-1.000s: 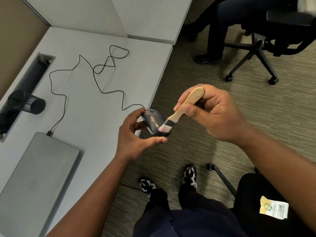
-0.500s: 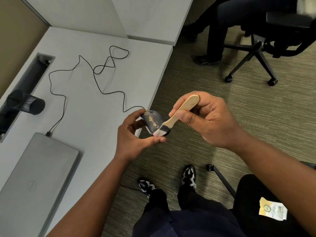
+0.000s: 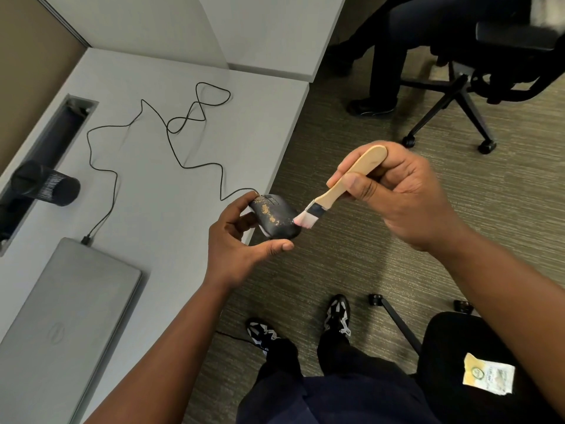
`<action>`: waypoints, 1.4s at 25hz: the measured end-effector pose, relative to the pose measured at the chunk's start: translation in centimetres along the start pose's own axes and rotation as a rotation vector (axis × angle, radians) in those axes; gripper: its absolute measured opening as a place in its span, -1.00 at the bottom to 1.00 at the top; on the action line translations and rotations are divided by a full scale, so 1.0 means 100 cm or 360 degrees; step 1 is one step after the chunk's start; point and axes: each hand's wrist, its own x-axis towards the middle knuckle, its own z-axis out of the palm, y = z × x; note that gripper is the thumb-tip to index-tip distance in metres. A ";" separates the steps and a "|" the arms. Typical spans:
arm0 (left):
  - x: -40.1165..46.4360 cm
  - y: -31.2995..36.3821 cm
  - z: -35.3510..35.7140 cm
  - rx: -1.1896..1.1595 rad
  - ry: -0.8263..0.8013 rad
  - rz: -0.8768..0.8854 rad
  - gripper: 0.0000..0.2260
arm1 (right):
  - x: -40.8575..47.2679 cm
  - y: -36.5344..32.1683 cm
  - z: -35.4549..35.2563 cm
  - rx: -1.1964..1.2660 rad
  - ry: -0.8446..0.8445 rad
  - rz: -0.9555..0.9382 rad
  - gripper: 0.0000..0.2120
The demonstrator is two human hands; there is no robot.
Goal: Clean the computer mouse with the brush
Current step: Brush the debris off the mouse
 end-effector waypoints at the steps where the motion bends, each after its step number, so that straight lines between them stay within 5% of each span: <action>1: 0.000 -0.001 0.000 -0.0013 -0.0002 -0.0005 0.06 | 0.000 0.000 0.004 0.0039 0.0002 -0.0005 -0.88; 28: -0.001 0.018 0.010 -0.0431 0.0029 -0.0134 -0.10 | -0.004 0.006 0.008 0.0018 -0.0103 -0.0007 -0.88; 32: 0.001 0.019 0.008 -0.0415 0.0026 -0.0106 -0.11 | 0.000 0.012 0.002 -0.0100 0.0085 0.0010 -0.89; 35: -0.001 0.016 0.005 -0.0372 -0.0002 -0.0079 -0.02 | 0.003 0.004 -0.005 0.0169 0.0316 0.0128 -0.91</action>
